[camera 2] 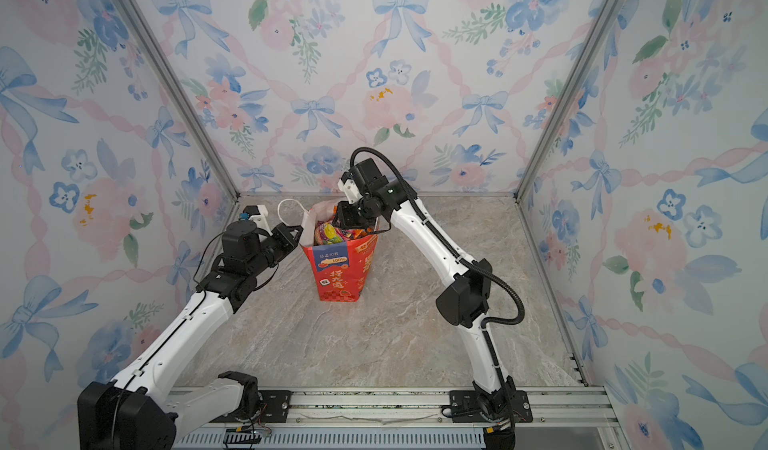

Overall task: Place the snacks into the paper bag
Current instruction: 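Lower the Fox's packet into the bag and open the right gripper, then raise the open right gripper out of the bag and draw it back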

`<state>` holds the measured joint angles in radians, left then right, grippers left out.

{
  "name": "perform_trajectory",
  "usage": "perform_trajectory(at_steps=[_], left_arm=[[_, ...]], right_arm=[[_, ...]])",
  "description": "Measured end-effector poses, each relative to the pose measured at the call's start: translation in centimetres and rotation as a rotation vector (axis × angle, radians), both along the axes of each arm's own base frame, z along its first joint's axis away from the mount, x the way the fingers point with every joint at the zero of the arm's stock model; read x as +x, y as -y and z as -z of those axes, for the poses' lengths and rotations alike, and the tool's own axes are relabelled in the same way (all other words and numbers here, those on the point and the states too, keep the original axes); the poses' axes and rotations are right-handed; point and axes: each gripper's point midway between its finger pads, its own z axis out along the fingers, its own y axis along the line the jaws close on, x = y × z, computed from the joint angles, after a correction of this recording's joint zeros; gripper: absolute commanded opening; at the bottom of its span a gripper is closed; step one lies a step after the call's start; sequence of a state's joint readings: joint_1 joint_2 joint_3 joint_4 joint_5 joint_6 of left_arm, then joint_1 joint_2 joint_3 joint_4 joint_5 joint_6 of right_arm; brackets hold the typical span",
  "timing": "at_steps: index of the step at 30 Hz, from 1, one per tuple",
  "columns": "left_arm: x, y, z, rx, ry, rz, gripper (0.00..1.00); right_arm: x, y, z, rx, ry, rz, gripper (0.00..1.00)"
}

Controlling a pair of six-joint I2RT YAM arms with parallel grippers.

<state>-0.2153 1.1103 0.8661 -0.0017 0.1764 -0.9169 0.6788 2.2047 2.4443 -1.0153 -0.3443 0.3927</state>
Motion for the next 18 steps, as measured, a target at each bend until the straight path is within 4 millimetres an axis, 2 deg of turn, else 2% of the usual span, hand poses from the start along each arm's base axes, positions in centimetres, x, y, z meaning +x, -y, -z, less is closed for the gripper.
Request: perform_trajectory(at_steps=[9,18], left_arm=[[0.3,0.1,0.1,-0.001,0.002,0.001,0.0],[0.4,0.2,0.1,-0.003,0.006,0.005,0.0]], right_arm=[[0.4,0.0,1.5,-0.033,-0.02,0.005,0.36],[-0.2,-0.3,0.2,-0.015,0.006,-0.03,0.39]])
